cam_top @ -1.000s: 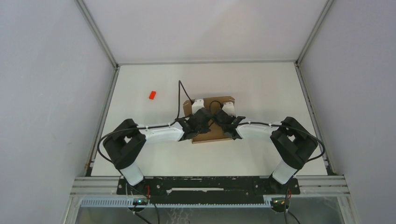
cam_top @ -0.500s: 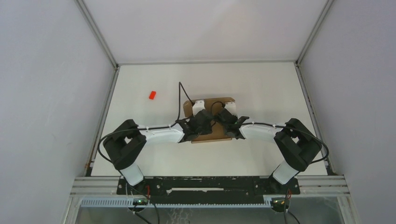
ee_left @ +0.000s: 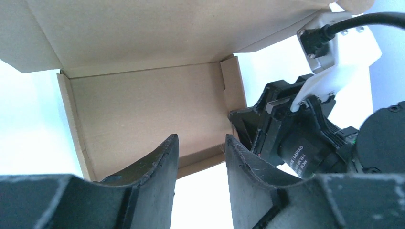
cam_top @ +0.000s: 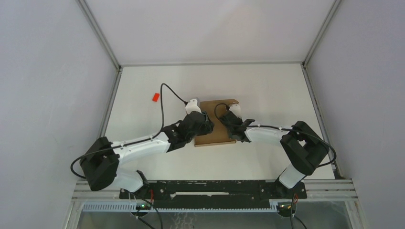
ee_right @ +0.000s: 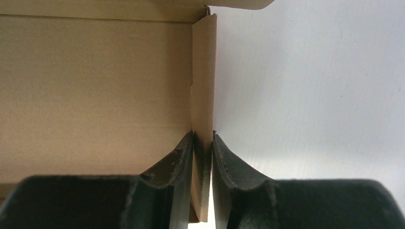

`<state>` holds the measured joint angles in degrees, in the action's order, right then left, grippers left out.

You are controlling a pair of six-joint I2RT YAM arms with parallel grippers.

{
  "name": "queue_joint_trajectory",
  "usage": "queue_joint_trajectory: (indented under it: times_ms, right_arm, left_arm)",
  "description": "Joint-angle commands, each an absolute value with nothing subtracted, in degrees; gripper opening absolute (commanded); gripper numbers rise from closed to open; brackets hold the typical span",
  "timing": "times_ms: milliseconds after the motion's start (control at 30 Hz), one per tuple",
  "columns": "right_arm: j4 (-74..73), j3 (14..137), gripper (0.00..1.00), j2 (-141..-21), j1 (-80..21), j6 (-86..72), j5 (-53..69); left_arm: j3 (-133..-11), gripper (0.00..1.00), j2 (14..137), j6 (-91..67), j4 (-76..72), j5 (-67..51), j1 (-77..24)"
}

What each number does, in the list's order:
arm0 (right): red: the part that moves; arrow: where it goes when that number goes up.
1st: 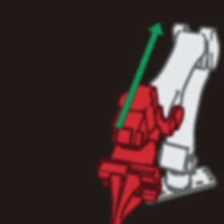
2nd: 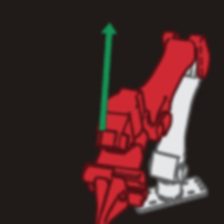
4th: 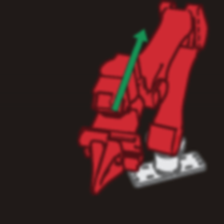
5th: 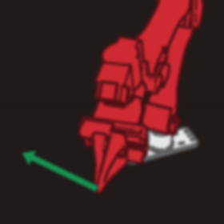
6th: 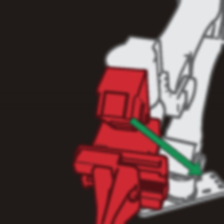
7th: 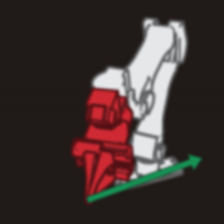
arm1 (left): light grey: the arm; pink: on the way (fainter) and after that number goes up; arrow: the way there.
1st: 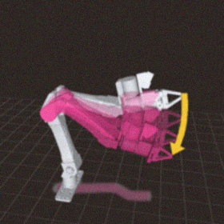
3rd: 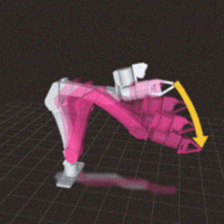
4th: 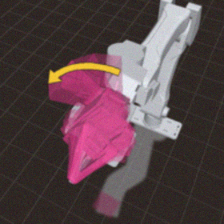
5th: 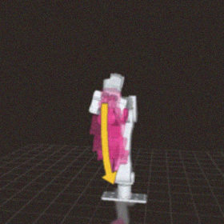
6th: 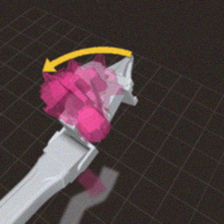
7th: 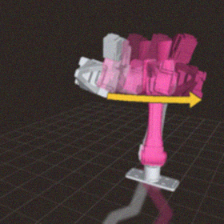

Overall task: Fold the paper box
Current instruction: Fold the paper box at the center of the board.

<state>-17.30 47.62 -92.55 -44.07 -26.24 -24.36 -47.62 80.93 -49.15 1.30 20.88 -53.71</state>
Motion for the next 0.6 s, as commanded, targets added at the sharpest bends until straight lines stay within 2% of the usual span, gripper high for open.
queue_joint_trajectory:
  times_ms: [0,300,567]
  right_arm:
    - [-16.08,47.37,0.27,-90.43,-44.26,-26.04,-23.60]
    - [-16.16,47.37,0.31,-87.85,-43.46,-26.28,-22.79]
    - [-15.70,47.37,0.35,-87.74,-42.28,-26.10,-21.15]
  left_arm:
    - [-45.56,0.44,78.14,-49.75,-1.22,22.69,-53.29]
    - [-46.09,0.27,87.13,-51.32,-3.88,20.37,-53.36]
    - [-49.80,0.23,96.26,-50.98,-4.09,19.57,-53.35]
